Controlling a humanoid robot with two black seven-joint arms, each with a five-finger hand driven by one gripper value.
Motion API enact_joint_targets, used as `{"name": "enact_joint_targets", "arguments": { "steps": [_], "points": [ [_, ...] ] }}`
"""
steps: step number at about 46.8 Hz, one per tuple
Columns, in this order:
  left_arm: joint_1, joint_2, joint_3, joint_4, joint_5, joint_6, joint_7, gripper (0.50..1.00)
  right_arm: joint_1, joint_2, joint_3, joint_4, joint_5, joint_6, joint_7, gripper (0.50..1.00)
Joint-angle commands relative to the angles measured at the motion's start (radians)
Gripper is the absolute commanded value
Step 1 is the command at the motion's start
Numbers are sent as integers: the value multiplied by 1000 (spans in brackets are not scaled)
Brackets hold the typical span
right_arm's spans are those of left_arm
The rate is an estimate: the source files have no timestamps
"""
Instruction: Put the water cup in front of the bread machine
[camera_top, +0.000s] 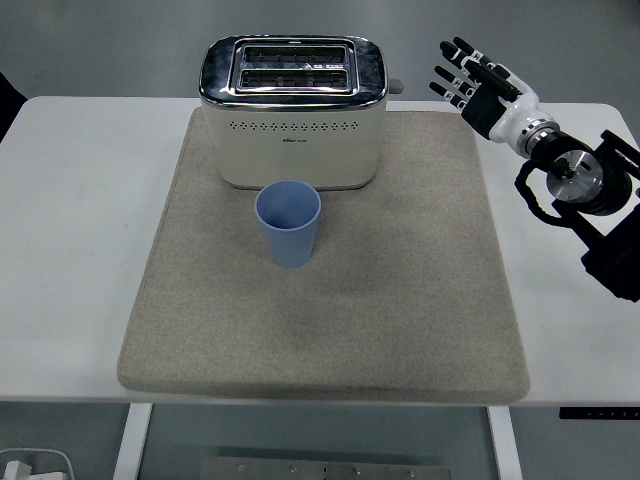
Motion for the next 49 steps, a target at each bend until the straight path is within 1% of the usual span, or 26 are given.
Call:
{"name": "enact_joint_targets", "arguments": {
  "steps": [1,5,12,22,49],
  "points": [
    [0,0,0,0,0,0,0,1000,-5,-14,0,0,0,16,1,926],
    [0,0,0,0,0,0,0,1000,-23,-19,3,0,0,34,1,926],
    [0,0,0,0,0,0,0,1000,-47,-19,51,0,-1,39,3,926],
    [0,0,0,0,0,0,0,1000,-51,-25,52,-15,-1,40,3,926],
    [0,0,0,0,0,0,0,1000,-51,-28,64,-15,-1,42,3,926]
  ]
}}
